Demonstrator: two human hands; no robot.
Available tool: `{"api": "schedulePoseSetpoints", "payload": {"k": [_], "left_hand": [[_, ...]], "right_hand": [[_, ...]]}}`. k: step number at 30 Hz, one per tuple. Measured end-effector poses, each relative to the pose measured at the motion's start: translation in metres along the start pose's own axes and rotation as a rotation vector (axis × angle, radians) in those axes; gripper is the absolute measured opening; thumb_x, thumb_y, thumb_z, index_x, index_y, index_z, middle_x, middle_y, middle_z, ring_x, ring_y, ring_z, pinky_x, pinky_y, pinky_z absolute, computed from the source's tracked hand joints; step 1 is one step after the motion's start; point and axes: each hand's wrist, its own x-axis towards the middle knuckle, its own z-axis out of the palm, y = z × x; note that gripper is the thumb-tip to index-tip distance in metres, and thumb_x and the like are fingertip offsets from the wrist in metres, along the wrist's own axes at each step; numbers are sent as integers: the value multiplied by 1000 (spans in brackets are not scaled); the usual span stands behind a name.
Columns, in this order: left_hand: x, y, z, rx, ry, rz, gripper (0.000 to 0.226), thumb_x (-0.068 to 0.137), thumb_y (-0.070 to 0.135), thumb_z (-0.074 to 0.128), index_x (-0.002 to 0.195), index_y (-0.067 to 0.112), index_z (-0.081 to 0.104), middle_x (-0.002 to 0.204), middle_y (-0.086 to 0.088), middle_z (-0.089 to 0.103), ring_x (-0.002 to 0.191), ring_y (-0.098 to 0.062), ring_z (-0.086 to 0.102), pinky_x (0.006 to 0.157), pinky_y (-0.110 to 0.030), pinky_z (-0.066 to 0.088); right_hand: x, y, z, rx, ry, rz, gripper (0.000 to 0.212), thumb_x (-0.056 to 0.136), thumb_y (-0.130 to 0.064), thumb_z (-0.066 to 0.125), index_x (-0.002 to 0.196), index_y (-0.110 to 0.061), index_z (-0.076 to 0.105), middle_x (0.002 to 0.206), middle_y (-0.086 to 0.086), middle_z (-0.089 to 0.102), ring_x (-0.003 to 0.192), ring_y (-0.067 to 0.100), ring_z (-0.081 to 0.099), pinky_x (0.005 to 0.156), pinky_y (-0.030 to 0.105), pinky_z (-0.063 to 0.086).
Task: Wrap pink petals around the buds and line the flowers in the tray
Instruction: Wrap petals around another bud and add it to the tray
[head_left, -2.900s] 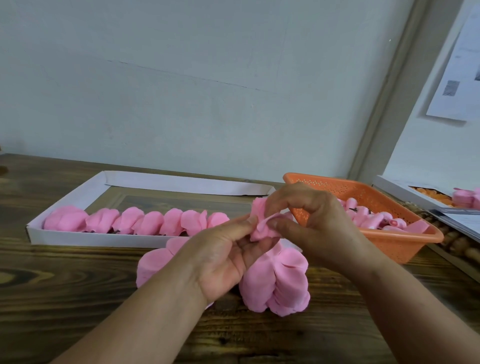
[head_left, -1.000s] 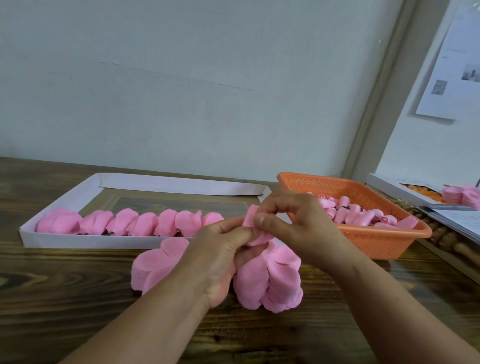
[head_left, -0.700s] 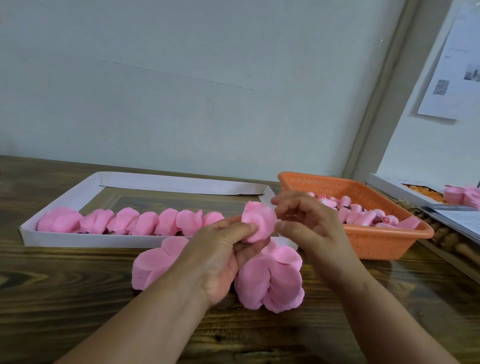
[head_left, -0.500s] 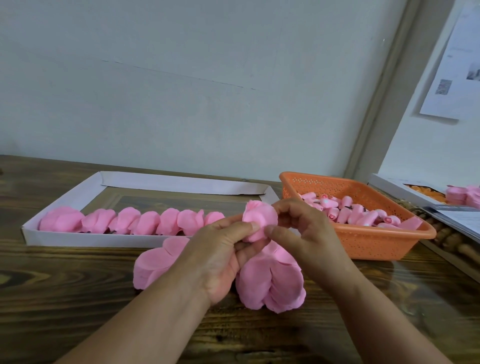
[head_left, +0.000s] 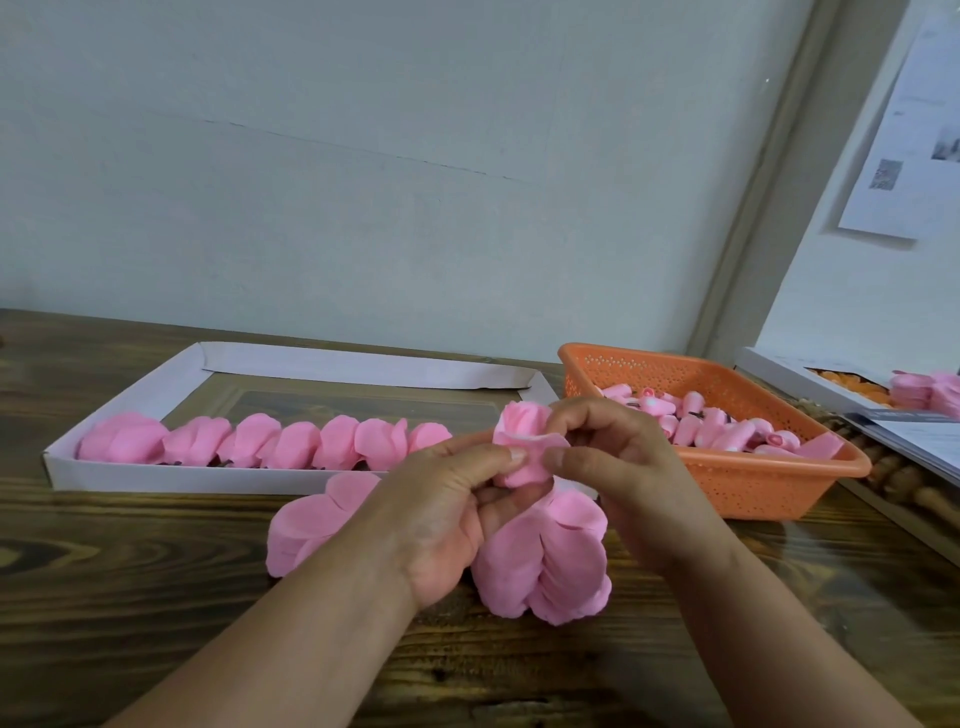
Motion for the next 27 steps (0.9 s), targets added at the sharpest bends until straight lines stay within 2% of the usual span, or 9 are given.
{"api": "schedulePoseSetpoints", "payload": {"k": [2,5,7,12,16,18,22,27], "left_hand": [[0,0,0,-11,7,-13,18,86,-7,53,96,-9,68,91,-19,73,79,-19,73,68,-26,60],[0,0,1,3,0,-24,17,84,-6,55,95,-6,68,89,-19,73,79,-20,73,68,-26,60],[0,0,2,12,-6,-24,18,85,-6,55,95,-5,69,89,-19,73,79,-20,73,67,-25,60],[0,-1,1,11,-4,-28,22,87,-6,54,105,-6,67,98,-19,73,85,-20,73,75,-28,59],[-1,1,1,-16,-10,-33,19,87,-6,54,101,-6,67,89,-19,73,78,-19,73,70,-26,60],[0,2,1,-12,-8,-31,19,87,-6,54,102,-7,66,88,-18,73,78,-19,73,70,-26,60],[1,1,0,4,1,-18,16,86,-7,54,95,-6,68,86,-16,73,77,-18,73,68,-26,60],[1,1,-1,13,3,4,16,86,-7,54,96,-7,67,85,-15,73,78,-17,73,70,-27,60]], "right_hand": [[1,0,-1,18,24,19,5,72,-7,68,71,-7,63,70,3,61,70,14,56,66,23,48],[1,3,0,-16,118,34,24,75,-20,68,74,3,61,65,4,59,64,12,53,62,22,46],[1,3,4,-72,175,17,22,80,-15,65,75,7,60,63,4,58,60,10,51,57,21,44],[1,3,11,-185,281,-19,19,82,-10,68,65,-4,62,52,-10,57,50,0,49,51,13,40],[-2,-2,7,-181,221,17,9,81,-1,65,72,-3,67,65,2,65,63,11,58,62,27,48],[-1,-3,7,-198,237,44,9,78,3,65,72,-3,68,66,10,65,64,15,58,62,31,48],[1,-5,12,-290,297,59,6,75,2,68,70,-1,67,68,19,65,59,14,54,55,25,46],[4,-6,13,-421,332,24,14,73,0,71,61,-4,63,50,1,57,49,7,46,47,18,38]]}}
